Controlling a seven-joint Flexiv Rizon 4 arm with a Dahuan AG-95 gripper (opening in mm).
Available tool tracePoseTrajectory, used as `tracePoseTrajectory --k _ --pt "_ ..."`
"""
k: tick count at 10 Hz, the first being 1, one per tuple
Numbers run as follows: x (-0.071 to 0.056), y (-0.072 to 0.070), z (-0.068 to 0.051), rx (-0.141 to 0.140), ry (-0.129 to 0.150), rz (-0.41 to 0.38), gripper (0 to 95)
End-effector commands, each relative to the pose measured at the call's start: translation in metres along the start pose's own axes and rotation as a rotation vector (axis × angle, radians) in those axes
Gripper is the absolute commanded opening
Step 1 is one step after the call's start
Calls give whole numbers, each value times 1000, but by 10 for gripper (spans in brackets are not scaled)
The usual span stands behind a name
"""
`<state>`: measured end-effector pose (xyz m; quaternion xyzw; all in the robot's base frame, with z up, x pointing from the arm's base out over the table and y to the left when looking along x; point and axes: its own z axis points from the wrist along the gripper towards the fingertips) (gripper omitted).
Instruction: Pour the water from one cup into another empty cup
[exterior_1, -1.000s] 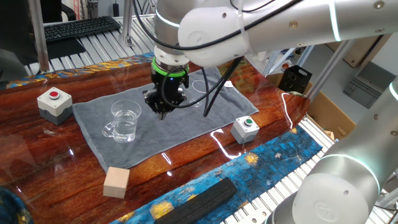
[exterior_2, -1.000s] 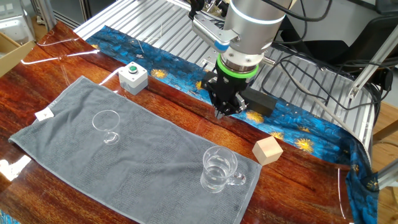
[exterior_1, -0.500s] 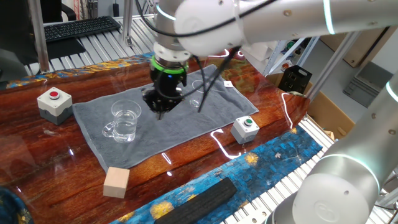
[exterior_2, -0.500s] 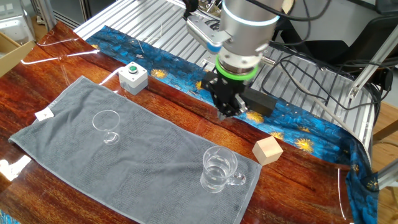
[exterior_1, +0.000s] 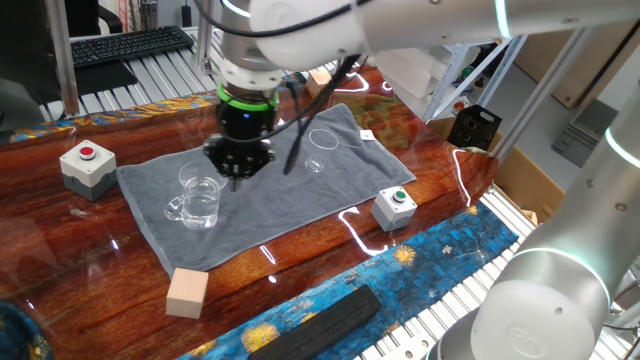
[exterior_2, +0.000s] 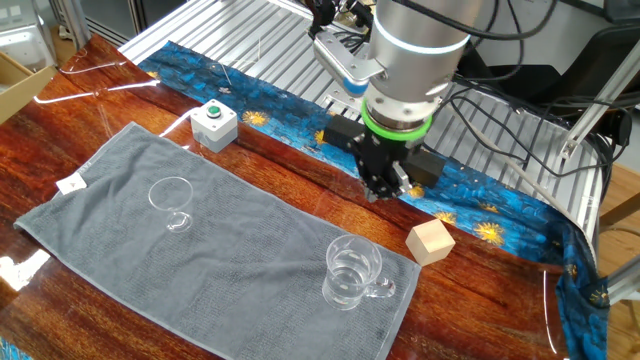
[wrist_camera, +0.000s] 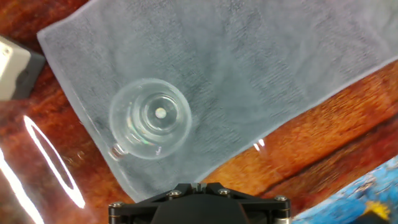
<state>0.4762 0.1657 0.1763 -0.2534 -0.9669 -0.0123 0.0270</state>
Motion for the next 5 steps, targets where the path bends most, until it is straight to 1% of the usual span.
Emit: tracePoseTrajectory --k 1,3,5 --pt "-8 14 2 7 -1 19 0" --pt "-18 29 3 7 -2 41 0" --pt "-26 37 5 8 -3 44 0"
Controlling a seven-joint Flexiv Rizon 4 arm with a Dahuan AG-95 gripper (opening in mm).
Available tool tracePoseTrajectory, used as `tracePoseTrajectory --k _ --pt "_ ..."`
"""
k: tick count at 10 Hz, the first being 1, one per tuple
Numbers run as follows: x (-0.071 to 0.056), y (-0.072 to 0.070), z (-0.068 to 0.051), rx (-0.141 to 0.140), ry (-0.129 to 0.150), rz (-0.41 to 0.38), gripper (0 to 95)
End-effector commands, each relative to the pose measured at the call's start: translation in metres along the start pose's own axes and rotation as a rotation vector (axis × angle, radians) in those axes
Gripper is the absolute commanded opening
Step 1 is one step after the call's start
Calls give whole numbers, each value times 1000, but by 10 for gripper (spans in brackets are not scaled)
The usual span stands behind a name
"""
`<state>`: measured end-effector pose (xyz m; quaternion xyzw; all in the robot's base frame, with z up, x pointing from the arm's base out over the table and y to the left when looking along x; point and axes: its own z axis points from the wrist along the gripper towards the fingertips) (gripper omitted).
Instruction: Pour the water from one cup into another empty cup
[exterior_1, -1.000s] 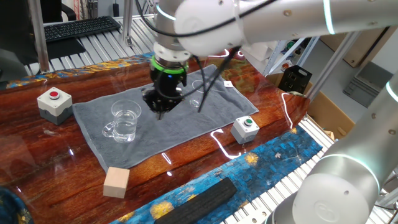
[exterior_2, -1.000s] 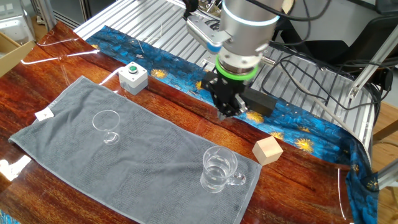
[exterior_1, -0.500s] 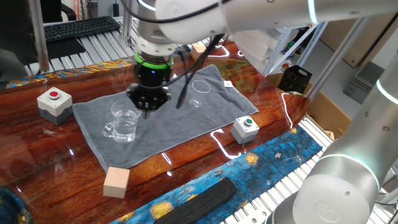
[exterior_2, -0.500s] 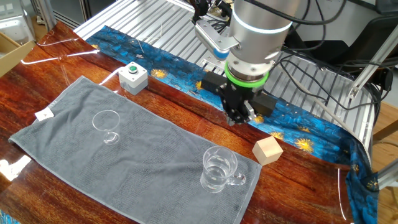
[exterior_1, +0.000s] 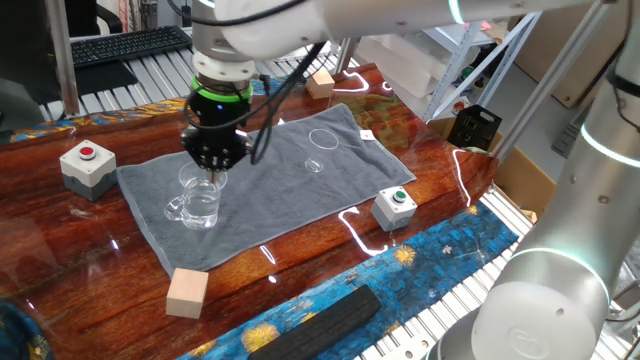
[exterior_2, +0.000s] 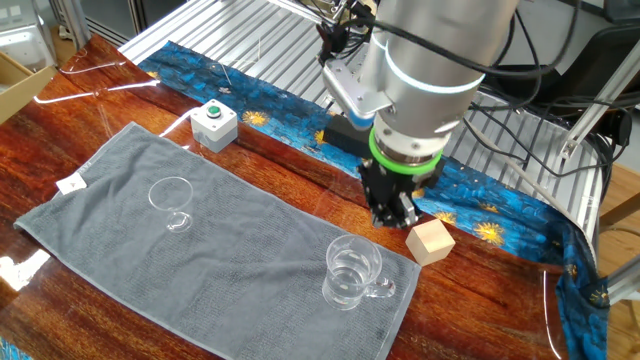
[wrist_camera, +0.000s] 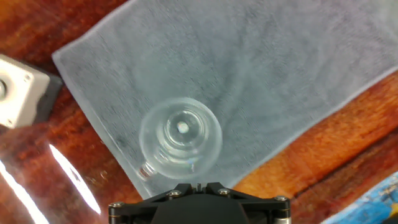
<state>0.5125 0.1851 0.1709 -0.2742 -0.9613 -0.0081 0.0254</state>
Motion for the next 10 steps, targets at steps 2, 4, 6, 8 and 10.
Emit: tracePoseTrajectory --k 2,4,6,8,10 --pt "-14 10 3 0 1 1 0" --pt "-24 16 4 -4 3 -10 0" --pt "-29 19 7 0 4 -27 0" --pt "-34 21 9 2 9 -23 0" --pt "-39 23 10 3 7 -16 0"
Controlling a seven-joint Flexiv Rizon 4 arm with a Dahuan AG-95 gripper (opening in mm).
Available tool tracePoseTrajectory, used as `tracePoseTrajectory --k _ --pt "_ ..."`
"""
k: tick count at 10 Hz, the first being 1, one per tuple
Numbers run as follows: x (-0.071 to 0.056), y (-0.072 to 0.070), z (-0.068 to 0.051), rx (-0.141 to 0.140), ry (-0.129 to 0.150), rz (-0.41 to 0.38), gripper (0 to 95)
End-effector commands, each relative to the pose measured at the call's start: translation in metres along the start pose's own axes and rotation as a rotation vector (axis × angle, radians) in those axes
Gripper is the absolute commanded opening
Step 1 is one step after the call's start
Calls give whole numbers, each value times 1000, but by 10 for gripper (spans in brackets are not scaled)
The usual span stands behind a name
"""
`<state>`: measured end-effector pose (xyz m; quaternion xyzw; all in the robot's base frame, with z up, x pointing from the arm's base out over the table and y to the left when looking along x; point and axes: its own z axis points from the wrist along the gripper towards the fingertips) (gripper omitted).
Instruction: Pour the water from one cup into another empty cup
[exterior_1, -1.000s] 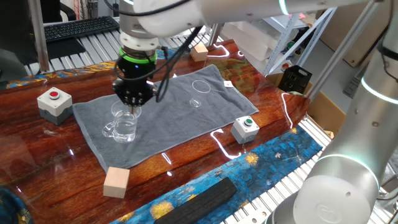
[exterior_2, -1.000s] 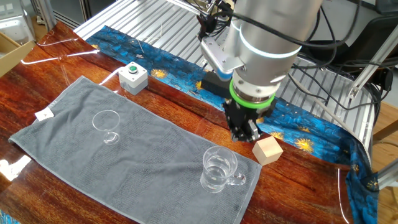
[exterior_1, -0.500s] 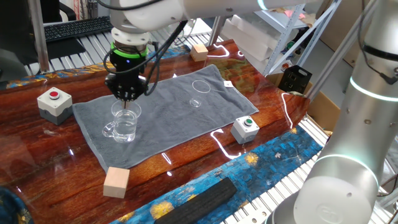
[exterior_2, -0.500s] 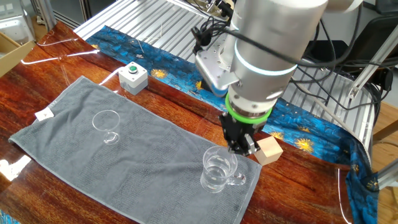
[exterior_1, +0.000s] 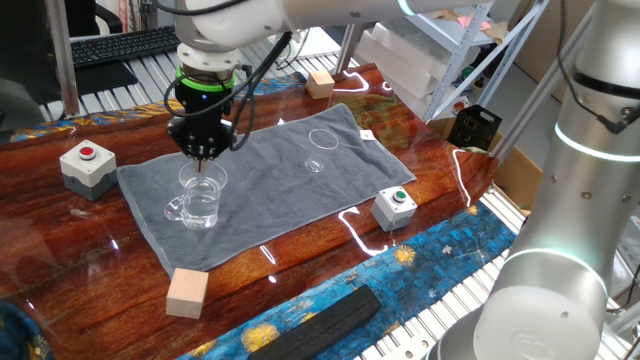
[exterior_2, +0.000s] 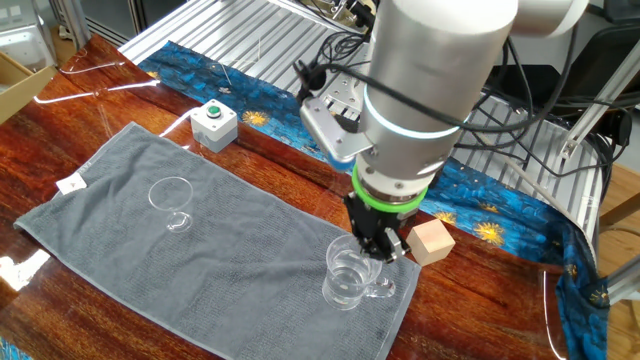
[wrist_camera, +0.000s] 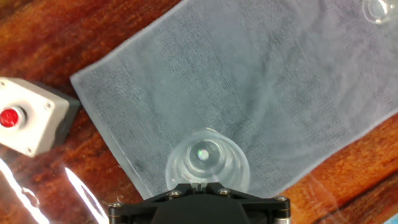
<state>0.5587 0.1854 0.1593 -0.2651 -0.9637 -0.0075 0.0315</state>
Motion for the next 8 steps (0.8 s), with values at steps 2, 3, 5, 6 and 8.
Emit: tracePoseTrajectory --k 2,3,5,6,8 --pt "-3 -1 1 -1 -7 12 0" --pt "-5 -1 2 -1 -9 17 190" --pt "-10 -4 5 -4 -9 46 380" --pt "-10 -4 5 -4 -9 54 570" --pt "-10 -3 6 -4 -7 87 950"
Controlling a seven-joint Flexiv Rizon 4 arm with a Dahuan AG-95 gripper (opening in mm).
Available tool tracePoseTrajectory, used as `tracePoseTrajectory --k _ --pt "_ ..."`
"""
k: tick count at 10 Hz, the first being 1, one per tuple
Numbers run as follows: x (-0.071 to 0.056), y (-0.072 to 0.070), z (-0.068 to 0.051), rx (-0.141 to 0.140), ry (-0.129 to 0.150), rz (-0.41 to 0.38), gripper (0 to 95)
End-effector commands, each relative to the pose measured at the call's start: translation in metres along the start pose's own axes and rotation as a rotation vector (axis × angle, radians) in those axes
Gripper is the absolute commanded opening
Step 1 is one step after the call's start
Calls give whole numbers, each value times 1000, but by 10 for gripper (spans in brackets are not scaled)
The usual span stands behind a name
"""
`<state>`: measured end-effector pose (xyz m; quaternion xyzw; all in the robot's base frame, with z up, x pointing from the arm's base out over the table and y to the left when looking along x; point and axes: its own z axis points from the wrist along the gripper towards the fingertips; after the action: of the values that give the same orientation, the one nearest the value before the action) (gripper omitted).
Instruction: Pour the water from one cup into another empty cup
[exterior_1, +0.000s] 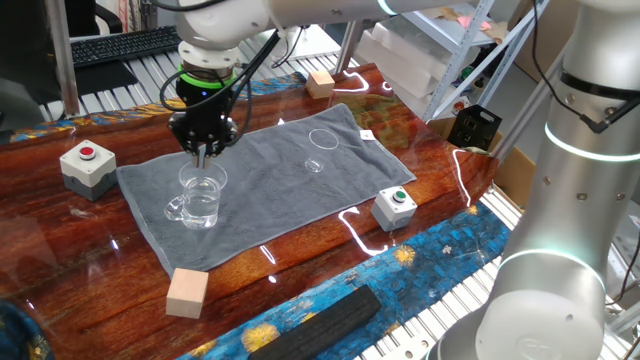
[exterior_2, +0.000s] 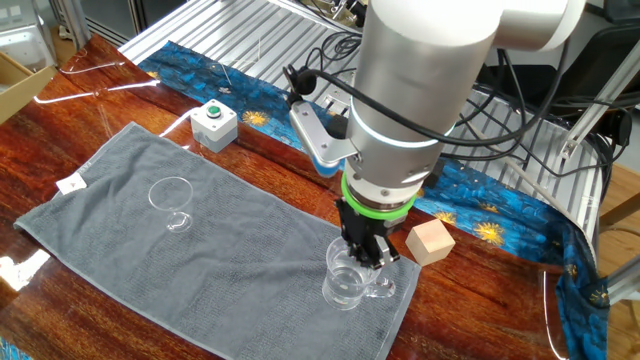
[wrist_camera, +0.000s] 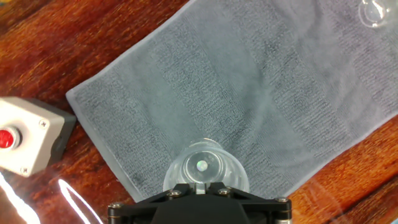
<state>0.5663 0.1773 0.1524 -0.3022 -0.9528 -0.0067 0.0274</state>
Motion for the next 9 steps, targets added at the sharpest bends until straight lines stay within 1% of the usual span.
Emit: tracePoseTrajectory --k 1,3,5,6,9 --pt "1 0 0 -1 1 4 950" --pt "1 0 0 -6 2 -10 950" --pt "0 1 1 -6 -3 3 950" --pt "0 1 3 -3 -8 15 950" --pt "-1 3 8 -6 -13 14 950"
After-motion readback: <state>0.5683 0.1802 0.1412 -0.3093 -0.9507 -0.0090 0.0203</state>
